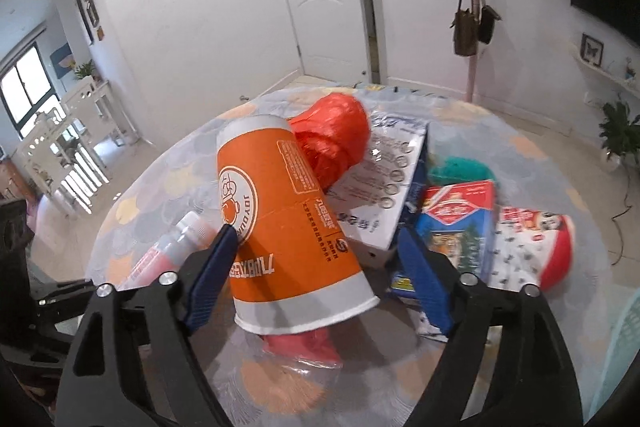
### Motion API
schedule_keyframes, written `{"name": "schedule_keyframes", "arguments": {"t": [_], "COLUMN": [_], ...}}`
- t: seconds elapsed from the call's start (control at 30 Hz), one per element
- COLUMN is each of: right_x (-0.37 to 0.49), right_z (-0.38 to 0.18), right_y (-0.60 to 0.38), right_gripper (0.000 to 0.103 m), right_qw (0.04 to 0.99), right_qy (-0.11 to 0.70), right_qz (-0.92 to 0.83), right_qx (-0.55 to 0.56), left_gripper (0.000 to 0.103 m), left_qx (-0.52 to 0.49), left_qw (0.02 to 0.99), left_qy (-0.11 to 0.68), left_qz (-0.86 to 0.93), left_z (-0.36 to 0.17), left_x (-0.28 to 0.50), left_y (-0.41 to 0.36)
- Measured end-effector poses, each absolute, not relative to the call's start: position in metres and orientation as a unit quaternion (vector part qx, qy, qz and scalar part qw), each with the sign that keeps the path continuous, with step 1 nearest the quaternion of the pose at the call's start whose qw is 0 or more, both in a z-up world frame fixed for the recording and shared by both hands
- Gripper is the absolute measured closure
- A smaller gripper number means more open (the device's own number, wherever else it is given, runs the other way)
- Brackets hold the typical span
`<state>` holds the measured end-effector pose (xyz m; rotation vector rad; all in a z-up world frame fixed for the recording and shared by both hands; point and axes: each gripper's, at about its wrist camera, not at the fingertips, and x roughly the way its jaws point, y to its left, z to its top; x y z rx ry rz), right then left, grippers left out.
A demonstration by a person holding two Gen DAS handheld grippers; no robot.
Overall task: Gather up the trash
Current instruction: 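Lift both held items and carry them over the blue basket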
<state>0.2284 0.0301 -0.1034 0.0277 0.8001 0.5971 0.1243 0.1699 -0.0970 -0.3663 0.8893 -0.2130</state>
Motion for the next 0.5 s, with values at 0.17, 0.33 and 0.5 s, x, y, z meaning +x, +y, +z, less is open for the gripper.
{"name": "schedule_keyframes", "arguments": {"t": [0.17,0.33,0.5], "right_x": [0.233,0.23,0.215], "right_z": [-0.111,-0.11,-0.097], "right_y": [0.044,0.046,0.04], "right_gripper": [0.026,0.043,0.067], "right_qw": [0.866,0.859,0.853], "right_qy": [0.398,0.399,0.382], "right_qz": [0.301,0.321,0.354], "right_qx": [0.022,0.03,0.039], "left_gripper": [0.056,0.056,0.056], "left_qx": [-0.19,-0.199,-0.208], "left_qw": [0.884,0.886,0.888], "left_qy": [0.415,0.408,0.401], "left_qz": [-0.098,-0.093,-0.088], "left_z": [-0.098,-0.098,-0.097], "left_x": [0.123,0.12,0.117], "left_y": [0.175,0.179,0.179]}}
